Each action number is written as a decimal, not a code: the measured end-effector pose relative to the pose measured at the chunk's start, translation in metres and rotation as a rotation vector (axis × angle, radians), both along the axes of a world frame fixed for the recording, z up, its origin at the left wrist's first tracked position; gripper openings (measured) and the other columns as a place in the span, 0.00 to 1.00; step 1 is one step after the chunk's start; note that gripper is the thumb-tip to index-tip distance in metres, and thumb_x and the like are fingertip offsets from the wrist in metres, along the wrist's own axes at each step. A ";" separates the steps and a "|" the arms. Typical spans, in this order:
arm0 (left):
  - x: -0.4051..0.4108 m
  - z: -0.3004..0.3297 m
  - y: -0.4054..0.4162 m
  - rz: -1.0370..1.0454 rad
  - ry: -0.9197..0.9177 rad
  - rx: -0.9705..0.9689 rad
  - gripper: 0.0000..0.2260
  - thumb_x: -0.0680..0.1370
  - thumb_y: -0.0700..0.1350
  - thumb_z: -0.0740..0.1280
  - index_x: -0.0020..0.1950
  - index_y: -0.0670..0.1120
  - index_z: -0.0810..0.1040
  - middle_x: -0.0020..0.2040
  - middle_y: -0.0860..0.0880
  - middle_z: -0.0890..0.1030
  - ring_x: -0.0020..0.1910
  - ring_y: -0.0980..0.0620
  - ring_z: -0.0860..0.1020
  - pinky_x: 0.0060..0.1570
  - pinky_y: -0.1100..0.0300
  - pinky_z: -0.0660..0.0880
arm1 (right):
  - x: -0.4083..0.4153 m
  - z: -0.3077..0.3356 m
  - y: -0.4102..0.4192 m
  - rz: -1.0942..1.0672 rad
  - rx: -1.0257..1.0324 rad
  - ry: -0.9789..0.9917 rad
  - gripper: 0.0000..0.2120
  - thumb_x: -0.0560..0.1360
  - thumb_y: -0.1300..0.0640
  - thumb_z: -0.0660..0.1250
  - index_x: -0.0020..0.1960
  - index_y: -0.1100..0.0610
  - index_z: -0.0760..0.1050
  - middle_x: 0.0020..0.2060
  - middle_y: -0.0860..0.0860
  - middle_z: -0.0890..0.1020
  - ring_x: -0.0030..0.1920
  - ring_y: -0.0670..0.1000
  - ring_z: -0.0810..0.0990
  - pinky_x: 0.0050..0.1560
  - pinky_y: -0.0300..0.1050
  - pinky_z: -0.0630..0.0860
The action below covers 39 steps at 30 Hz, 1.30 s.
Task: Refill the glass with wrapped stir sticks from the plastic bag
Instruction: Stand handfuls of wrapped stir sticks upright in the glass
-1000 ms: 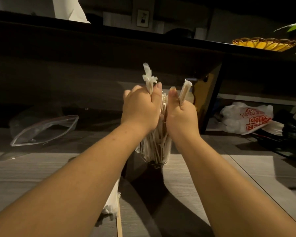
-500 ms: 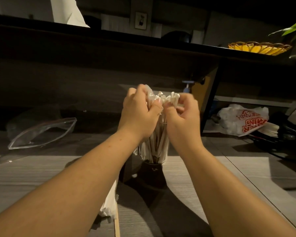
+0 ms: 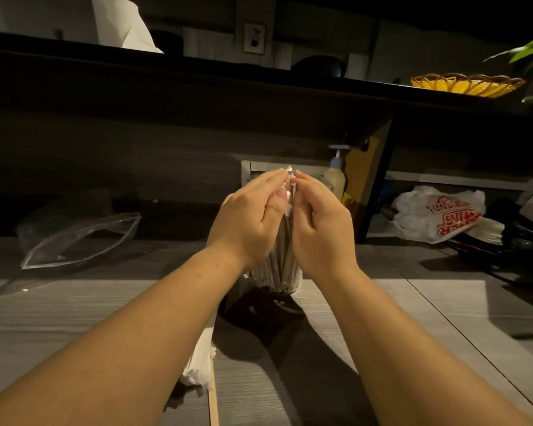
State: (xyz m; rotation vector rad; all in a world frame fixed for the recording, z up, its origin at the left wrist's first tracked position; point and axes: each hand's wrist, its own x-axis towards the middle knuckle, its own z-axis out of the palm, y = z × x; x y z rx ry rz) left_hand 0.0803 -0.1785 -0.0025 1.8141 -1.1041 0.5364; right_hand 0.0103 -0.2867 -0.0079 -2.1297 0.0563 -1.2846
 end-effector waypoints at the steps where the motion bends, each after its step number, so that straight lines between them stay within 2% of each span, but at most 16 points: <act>1: -0.001 0.001 0.001 -0.007 0.013 -0.026 0.22 0.84 0.52 0.53 0.75 0.47 0.71 0.74 0.49 0.74 0.73 0.57 0.68 0.72 0.50 0.67 | -0.001 0.000 0.000 -0.016 0.011 0.015 0.18 0.82 0.60 0.60 0.70 0.57 0.75 0.69 0.52 0.78 0.71 0.49 0.73 0.71 0.55 0.71; 3: -0.003 0.003 0.007 0.009 0.031 -0.066 0.23 0.83 0.52 0.53 0.74 0.46 0.72 0.73 0.48 0.75 0.71 0.59 0.68 0.71 0.60 0.66 | -0.005 0.002 0.001 -0.033 0.064 0.023 0.19 0.82 0.58 0.62 0.72 0.57 0.73 0.70 0.51 0.76 0.71 0.48 0.72 0.71 0.55 0.70; 6: -0.006 0.008 0.022 0.058 0.063 -0.120 0.23 0.83 0.53 0.54 0.73 0.45 0.74 0.70 0.50 0.76 0.69 0.58 0.71 0.67 0.64 0.66 | -0.012 0.008 0.007 -0.059 0.126 -0.062 0.19 0.80 0.56 0.65 0.71 0.57 0.72 0.64 0.51 0.77 0.65 0.49 0.74 0.67 0.55 0.72; 10: -0.009 0.003 0.053 0.109 0.059 -0.126 0.17 0.84 0.50 0.55 0.63 0.47 0.80 0.52 0.62 0.78 0.52 0.75 0.73 0.50 0.79 0.65 | -0.018 0.019 0.028 -0.163 0.094 -0.165 0.13 0.76 0.56 0.67 0.59 0.56 0.76 0.54 0.50 0.73 0.56 0.52 0.75 0.58 0.54 0.75; 13: -0.013 -0.008 0.083 0.179 0.088 -0.055 0.13 0.84 0.51 0.56 0.54 0.51 0.81 0.47 0.61 0.78 0.48 0.69 0.75 0.45 0.73 0.68 | -0.024 0.021 0.052 -0.120 0.070 -0.179 0.06 0.75 0.58 0.66 0.52 0.57 0.76 0.47 0.50 0.76 0.48 0.50 0.75 0.48 0.45 0.74; 15: -0.015 -0.015 0.099 0.274 0.140 -0.018 0.11 0.83 0.52 0.57 0.47 0.56 0.78 0.48 0.58 0.78 0.46 0.63 0.76 0.42 0.68 0.68 | -0.028 0.018 0.069 -0.059 0.089 -0.084 0.02 0.76 0.60 0.67 0.47 0.54 0.75 0.42 0.48 0.77 0.42 0.47 0.76 0.42 0.42 0.75; 17: -0.017 -0.022 0.110 0.393 0.252 0.011 0.10 0.81 0.53 0.58 0.42 0.57 0.75 0.48 0.55 0.75 0.43 0.60 0.75 0.38 0.66 0.66 | -0.026 0.011 0.086 -0.041 0.131 0.074 0.05 0.77 0.58 0.68 0.45 0.49 0.74 0.38 0.46 0.78 0.39 0.44 0.78 0.39 0.40 0.75; 20: -0.018 -0.029 0.116 0.545 0.520 0.164 0.11 0.80 0.52 0.62 0.41 0.50 0.78 0.46 0.43 0.78 0.38 0.52 0.76 0.31 0.58 0.66 | -0.022 -0.007 0.103 -0.038 0.270 0.347 0.04 0.77 0.55 0.68 0.49 0.47 0.74 0.40 0.44 0.79 0.39 0.43 0.78 0.37 0.38 0.74; 22: -0.018 -0.029 0.118 0.566 0.640 0.319 0.13 0.78 0.51 0.63 0.48 0.43 0.82 0.42 0.36 0.80 0.34 0.48 0.75 0.28 0.56 0.63 | -0.018 -0.021 0.110 -0.063 0.352 0.521 0.03 0.77 0.54 0.68 0.50 0.49 0.75 0.41 0.46 0.79 0.39 0.44 0.78 0.35 0.40 0.73; 25: -0.021 -0.022 0.116 0.523 0.678 0.414 0.11 0.77 0.51 0.65 0.44 0.44 0.79 0.33 0.45 0.76 0.30 0.49 0.74 0.27 0.59 0.68 | -0.013 -0.025 0.112 -0.159 0.331 0.746 0.06 0.76 0.51 0.68 0.46 0.54 0.76 0.37 0.50 0.80 0.35 0.48 0.78 0.28 0.42 0.69; 28: -0.021 -0.017 0.115 0.387 0.859 0.399 0.12 0.77 0.50 0.70 0.42 0.41 0.79 0.35 0.43 0.83 0.35 0.45 0.84 0.38 0.49 0.85 | -0.006 -0.018 0.109 -0.149 0.411 0.834 0.10 0.75 0.52 0.70 0.40 0.56 0.72 0.36 0.54 0.81 0.36 0.53 0.82 0.35 0.49 0.82; 29: -0.021 -0.015 0.116 0.361 0.900 0.405 0.11 0.76 0.48 0.71 0.42 0.40 0.80 0.33 0.43 0.84 0.33 0.46 0.85 0.38 0.50 0.85 | -0.005 -0.016 0.107 -0.132 0.461 0.860 0.10 0.75 0.54 0.70 0.40 0.56 0.72 0.37 0.55 0.81 0.37 0.55 0.83 0.39 0.52 0.84; 32: -0.021 -0.016 0.117 0.347 0.909 0.423 0.09 0.75 0.46 0.74 0.41 0.40 0.82 0.29 0.45 0.81 0.25 0.52 0.81 0.27 0.62 0.79 | -0.006 -0.014 0.101 -0.042 0.637 0.918 0.05 0.75 0.57 0.69 0.44 0.58 0.77 0.37 0.55 0.85 0.35 0.53 0.85 0.37 0.49 0.85; 34: -0.020 -0.020 0.116 0.326 0.916 0.378 0.08 0.74 0.45 0.75 0.41 0.40 0.83 0.33 0.44 0.81 0.30 0.49 0.80 0.33 0.58 0.78 | -0.008 -0.016 0.096 0.004 0.683 0.945 0.05 0.75 0.57 0.70 0.47 0.58 0.79 0.35 0.54 0.84 0.33 0.52 0.83 0.35 0.44 0.83; 36: -0.021 -0.023 0.116 0.301 0.962 0.305 0.07 0.73 0.43 0.76 0.41 0.40 0.85 0.34 0.44 0.81 0.30 0.50 0.79 0.31 0.57 0.76 | -0.011 -0.017 0.094 0.013 0.676 0.952 0.07 0.74 0.55 0.72 0.48 0.58 0.79 0.34 0.53 0.83 0.32 0.51 0.81 0.32 0.42 0.80; 39: -0.022 -0.026 0.116 0.241 1.065 0.188 0.05 0.74 0.41 0.76 0.40 0.40 0.84 0.33 0.45 0.82 0.30 0.51 0.80 0.30 0.58 0.74 | -0.015 -0.018 0.092 0.031 0.705 0.922 0.09 0.73 0.54 0.74 0.49 0.57 0.78 0.40 0.56 0.86 0.38 0.53 0.85 0.40 0.47 0.84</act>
